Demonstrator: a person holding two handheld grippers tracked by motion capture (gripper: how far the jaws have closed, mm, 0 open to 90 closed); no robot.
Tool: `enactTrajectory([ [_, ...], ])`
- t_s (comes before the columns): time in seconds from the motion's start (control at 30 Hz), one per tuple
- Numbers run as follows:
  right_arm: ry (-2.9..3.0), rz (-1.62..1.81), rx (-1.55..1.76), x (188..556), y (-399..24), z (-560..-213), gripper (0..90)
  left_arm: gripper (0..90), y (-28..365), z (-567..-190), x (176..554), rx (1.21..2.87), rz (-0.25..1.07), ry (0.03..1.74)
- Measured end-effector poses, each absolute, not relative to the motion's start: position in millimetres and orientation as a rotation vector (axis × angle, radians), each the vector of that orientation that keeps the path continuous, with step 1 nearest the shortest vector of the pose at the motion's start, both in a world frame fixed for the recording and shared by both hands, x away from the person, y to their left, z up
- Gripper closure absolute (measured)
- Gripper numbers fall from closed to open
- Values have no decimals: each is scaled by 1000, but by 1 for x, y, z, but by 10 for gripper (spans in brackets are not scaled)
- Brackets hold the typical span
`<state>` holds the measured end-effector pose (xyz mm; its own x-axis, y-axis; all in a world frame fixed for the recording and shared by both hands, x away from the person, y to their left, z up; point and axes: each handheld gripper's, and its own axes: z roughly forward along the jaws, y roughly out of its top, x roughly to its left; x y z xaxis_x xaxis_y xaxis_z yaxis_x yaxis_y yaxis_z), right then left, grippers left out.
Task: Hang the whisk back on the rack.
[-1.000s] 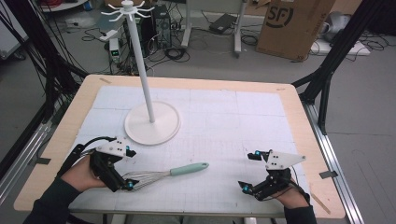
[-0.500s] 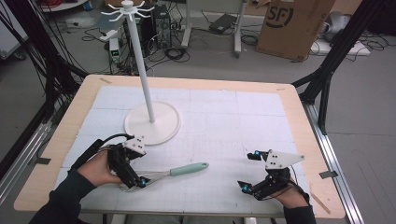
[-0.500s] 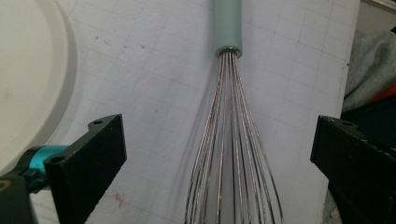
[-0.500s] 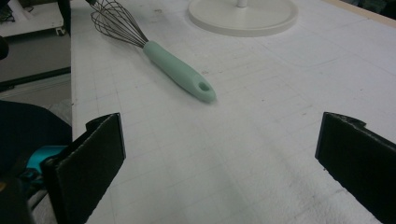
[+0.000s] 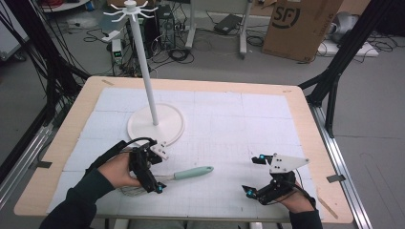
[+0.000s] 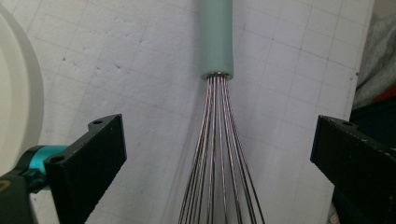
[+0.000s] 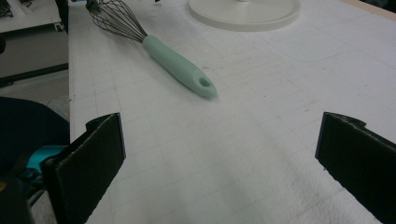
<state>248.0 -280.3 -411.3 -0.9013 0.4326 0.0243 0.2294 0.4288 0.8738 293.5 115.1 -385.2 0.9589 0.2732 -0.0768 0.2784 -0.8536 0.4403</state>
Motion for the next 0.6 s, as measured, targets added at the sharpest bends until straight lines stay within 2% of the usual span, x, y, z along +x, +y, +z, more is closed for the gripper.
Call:
enactTrajectory([
  [0.6, 2482, 1461, 582, 248, -280, -412, 4, 44, 62, -386, 302, 2814, -7, 393],
])
